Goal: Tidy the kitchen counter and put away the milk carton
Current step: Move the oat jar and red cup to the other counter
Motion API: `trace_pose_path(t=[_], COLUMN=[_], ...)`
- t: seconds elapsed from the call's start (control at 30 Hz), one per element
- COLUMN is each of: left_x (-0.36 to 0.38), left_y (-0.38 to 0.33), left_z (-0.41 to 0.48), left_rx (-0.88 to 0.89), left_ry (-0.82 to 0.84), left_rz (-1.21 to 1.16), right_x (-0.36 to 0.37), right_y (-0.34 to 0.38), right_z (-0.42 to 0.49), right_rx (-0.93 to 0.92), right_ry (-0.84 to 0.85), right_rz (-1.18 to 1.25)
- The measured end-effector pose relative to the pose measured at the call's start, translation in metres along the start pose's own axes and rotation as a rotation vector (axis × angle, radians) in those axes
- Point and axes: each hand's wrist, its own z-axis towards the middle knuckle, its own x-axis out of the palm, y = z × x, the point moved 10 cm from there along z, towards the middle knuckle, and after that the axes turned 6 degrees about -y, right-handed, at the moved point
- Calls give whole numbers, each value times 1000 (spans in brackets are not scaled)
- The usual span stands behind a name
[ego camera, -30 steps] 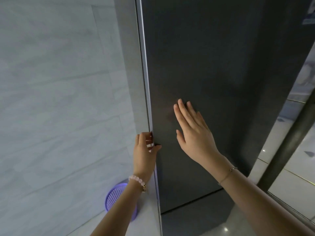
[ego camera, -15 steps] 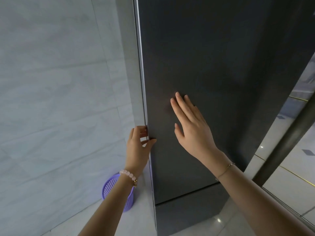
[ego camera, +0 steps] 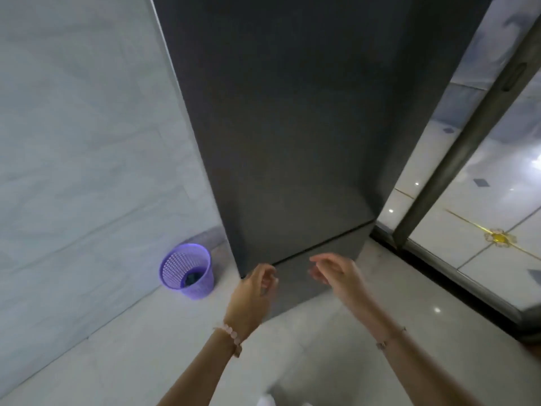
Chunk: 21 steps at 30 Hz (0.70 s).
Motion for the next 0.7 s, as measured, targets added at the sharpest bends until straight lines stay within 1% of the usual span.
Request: trace_pose_path(t=[0.07, 0.13, 0.2, 0.27, 0.3, 0.37, 0.4, 0.47, 0.53, 0.6, 0.7], left_x=[54, 95, 120, 132, 135, 142, 145, 152, 153, 156, 158], left_y=[38, 75, 111, 144, 157, 175, 180, 185, 187, 187, 191], left_z=[-25, -58, -98, -134, -149, -174, -183, -194, -196, -189, -173], left_rx=[-171, -336, -497, -588, -607, -571, -533, -481, -485, -483, -460], left_ry=[224, 412, 541, 622, 659, 763, 820, 872, 864, 837, 857], left_rz=[-30, -74, -73, 11, 72, 238, 316, 415, 412, 377, 367], right_x=[0, -5, -15, -27, -35, -51, -59, -71, -77, -81, -84], right_y=[-82, -155, -218, -270, -291, -322, -332, -346, -350, -349, -338], right_z=[-33, -77, -132, -187, -212, -256, -273, -298, -311, -318, -311], right_rx=[238, 440, 621, 782, 853, 965, 1003, 1051, 1094, 1130, 1088], right_ry=[39, 69, 87, 94, 87, 57, 42, 18, -14, -81, -220], right_rz=[-8, -46, -108, -151, -155, -164, -175, -186, -157, -92, 43])
